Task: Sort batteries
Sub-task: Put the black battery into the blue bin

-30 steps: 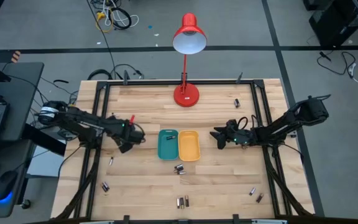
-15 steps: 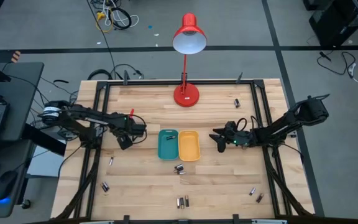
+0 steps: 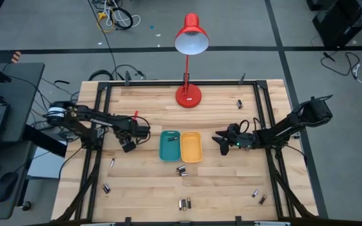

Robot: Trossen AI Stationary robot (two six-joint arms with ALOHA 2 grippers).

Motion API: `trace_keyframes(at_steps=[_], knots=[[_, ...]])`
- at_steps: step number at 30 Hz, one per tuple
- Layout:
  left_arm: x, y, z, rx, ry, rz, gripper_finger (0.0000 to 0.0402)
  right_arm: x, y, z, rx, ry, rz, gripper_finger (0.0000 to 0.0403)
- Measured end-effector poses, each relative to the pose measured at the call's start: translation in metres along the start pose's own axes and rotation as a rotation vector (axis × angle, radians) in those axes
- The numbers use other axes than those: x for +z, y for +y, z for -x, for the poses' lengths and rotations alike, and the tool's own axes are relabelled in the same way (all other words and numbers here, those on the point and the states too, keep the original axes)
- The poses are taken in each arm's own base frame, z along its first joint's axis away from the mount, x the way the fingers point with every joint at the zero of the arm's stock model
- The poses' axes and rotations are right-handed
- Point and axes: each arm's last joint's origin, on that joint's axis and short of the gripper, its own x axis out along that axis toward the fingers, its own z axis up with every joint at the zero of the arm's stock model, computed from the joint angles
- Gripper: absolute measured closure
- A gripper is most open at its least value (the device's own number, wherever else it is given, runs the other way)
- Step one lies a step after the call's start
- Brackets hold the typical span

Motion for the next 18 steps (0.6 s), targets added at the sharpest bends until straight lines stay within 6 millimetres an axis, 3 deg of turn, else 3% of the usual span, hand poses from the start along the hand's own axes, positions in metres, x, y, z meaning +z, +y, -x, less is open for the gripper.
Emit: trace_keyframes(at_steps=[6, 12, 18], knots=[[0.000, -0.003, 0.002, 0.029, -0.035, -0.012, 0.0349, -0.002, -0.002, 0.000, -0.012, 0.016, 0.044, 0.0219], [-0.003, -0.006, 0.010, 0.010, -0.102, 0.054, 0.0347, -0.002, -0.002, 0.000, -0.013, 0.016, 0.038, 0.0238], [-0.009, -0.002, 0.041, -0.087, -0.240, 0.128, 0.0335, -0.002, -0.002, 0.000, -0.013, 0.016, 0.042, 0.0247]])
